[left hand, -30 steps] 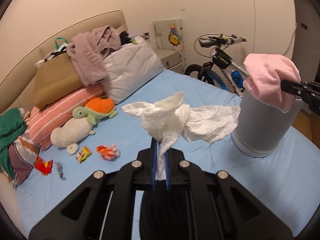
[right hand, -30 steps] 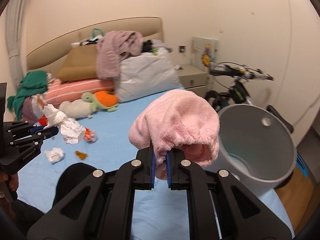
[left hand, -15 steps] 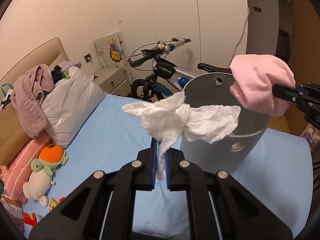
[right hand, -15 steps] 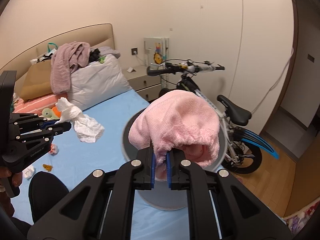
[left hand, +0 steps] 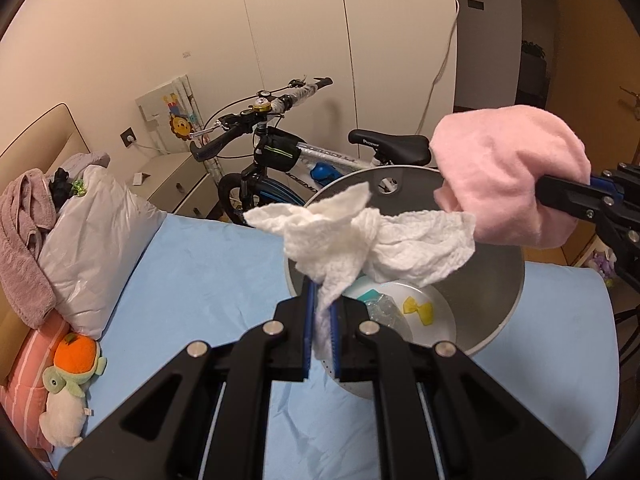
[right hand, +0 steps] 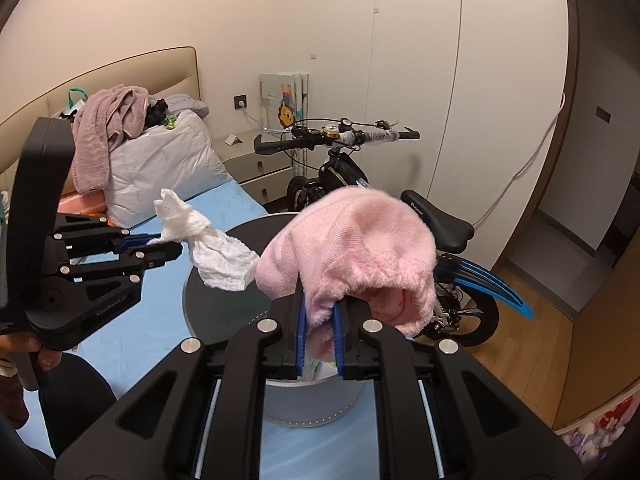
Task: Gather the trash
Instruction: 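Carry the white tissue and pink cloth with both tools over the grey bin, then open right tool to drop pink cloth while left tool drops tissue into bin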
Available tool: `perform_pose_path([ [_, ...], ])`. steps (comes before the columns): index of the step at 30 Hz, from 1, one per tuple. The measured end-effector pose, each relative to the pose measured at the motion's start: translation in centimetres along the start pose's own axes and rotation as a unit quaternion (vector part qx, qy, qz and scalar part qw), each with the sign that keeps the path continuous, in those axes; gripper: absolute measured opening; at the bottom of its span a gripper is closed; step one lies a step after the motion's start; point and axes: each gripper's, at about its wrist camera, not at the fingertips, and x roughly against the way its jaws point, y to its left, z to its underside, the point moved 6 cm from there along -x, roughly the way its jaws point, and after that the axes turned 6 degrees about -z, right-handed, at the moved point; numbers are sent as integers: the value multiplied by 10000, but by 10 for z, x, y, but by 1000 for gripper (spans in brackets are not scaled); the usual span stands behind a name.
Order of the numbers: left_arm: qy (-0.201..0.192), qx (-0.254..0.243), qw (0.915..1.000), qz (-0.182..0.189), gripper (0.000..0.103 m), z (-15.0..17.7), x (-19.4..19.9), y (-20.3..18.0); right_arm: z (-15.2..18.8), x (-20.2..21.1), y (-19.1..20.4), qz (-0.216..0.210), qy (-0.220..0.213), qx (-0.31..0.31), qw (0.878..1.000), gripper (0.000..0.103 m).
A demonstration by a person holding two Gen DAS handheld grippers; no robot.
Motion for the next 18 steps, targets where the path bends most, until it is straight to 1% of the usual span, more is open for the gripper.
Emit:
perform_pose_path([
  [1, 4, -4, 10000, 7, 8, -1, -1, -1, -1, 0, -2, 27, -15, -11, 10000, 14],
  [4, 15, -15, 10000, 34, 8, -2, -4, 0, -5, 2, -5, 116, -79, 39, 9999, 16],
  [8, 14, -15, 10000, 37, 8, -3, -6, 2, -9, 4, -4, 87, -144, 85, 9998, 20],
  [11, 10, -13, 10000, 41, 8, -5, -7, 2, -13, 5, -2, 39, -204, 127, 9997, 25],
  [15, -1, -40, 10000, 17, 8, -9, -8, 1, -24, 3, -2, 3, -287, 226, 9993, 26],
  [16, -8, -35, 10000, 13, 8, -10, -8, 1, -27, 3, -3, -5, -302, 247, 9992, 27],
  [17, -12, -35, 10000, 11, 8, -11, -7, 1, -30, 2, -3, -21, -312, 265, 9992, 32],
  [18, -16, -38, 10000, 4, 8, -12, -7, 1, -33, 1, -4, -31, -317, 275, 9991, 44],
])
